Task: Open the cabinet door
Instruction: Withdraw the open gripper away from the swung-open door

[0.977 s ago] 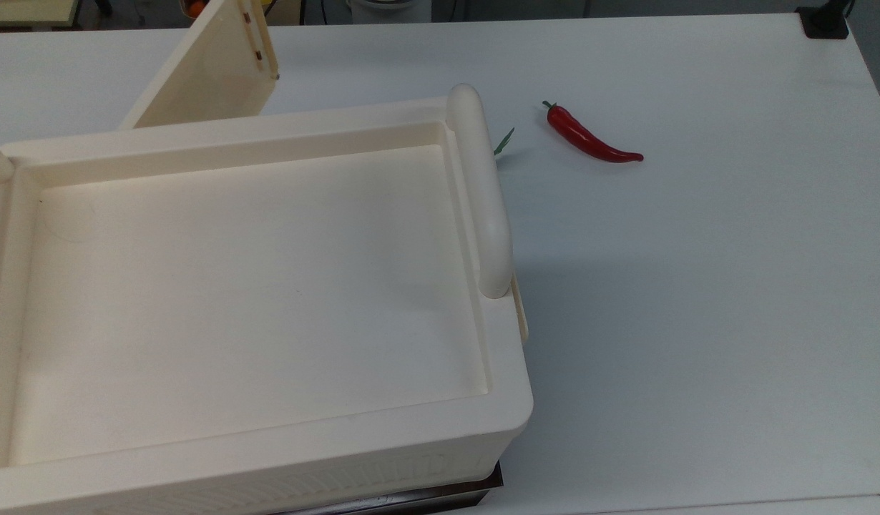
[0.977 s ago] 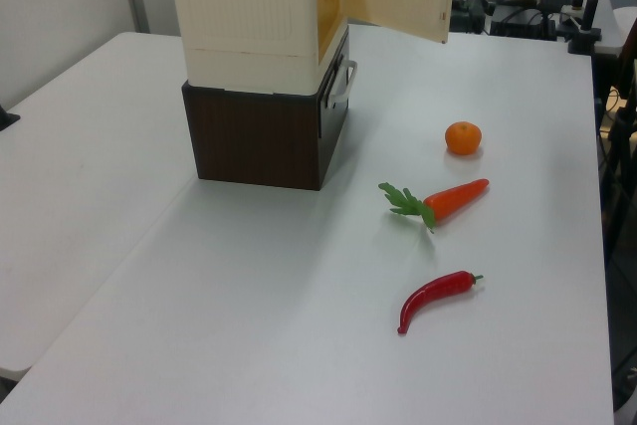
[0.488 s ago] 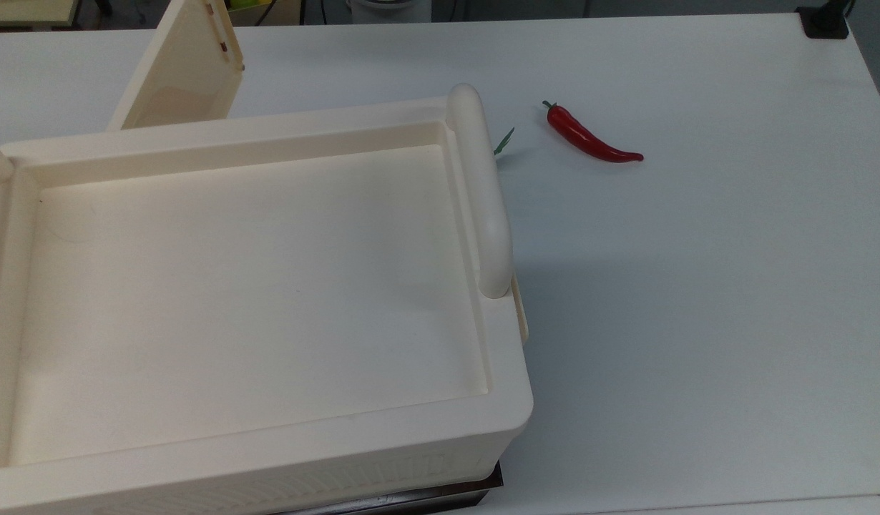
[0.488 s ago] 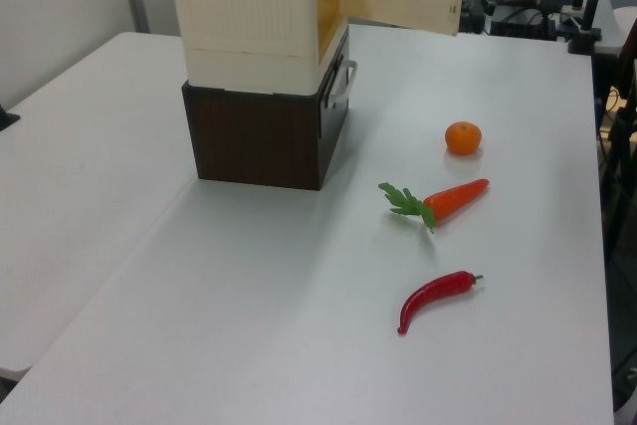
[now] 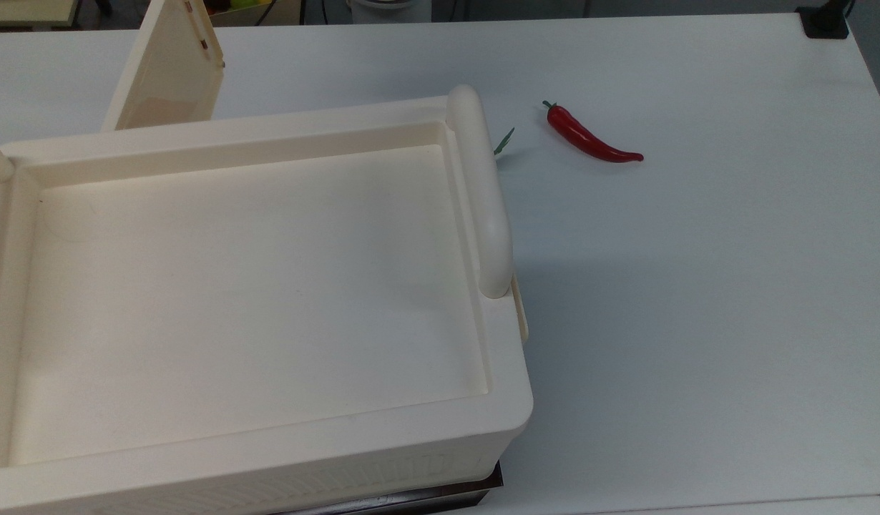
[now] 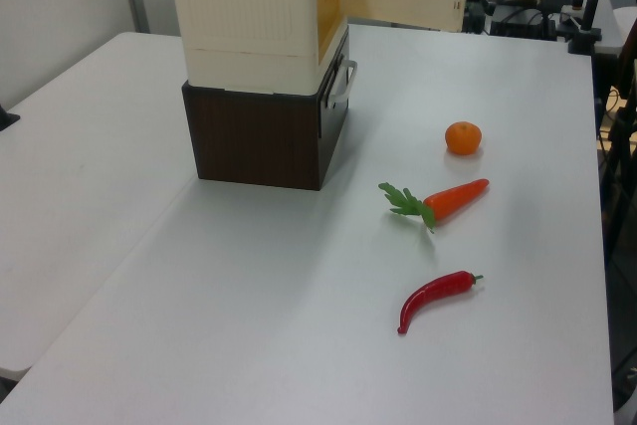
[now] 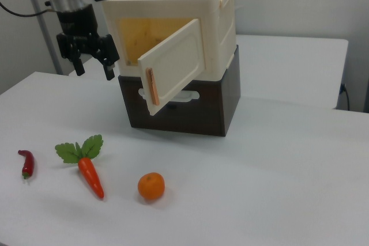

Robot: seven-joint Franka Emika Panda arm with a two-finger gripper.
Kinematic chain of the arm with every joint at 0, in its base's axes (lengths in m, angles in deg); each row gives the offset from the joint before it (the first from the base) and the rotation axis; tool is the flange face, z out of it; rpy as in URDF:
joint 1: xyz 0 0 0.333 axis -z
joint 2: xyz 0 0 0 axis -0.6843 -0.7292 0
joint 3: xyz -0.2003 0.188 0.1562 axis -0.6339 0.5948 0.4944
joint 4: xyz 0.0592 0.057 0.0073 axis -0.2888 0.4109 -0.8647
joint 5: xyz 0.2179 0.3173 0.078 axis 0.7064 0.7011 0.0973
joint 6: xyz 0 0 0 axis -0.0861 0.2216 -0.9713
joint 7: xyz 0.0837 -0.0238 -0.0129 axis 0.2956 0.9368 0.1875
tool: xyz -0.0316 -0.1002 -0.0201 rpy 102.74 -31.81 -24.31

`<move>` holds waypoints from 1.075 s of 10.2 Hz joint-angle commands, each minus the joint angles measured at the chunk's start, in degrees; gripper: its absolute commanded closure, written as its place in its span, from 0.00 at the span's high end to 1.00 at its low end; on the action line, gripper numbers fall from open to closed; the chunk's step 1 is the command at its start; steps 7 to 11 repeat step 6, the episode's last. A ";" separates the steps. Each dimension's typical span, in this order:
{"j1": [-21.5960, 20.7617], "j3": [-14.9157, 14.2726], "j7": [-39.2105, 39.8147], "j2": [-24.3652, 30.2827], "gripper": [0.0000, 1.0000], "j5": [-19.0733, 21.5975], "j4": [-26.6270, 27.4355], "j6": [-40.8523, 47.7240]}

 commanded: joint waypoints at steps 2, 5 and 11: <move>-2.07 -1.89 -2.51 -1.77 1.00 0.01 -0.49 -2.75; -1.98 -2.16 -3.13 -1.77 1.00 0.36 -1.02 -2.40; -1.98 -2.16 -3.40 -1.77 1.00 0.53 -1.02 -2.57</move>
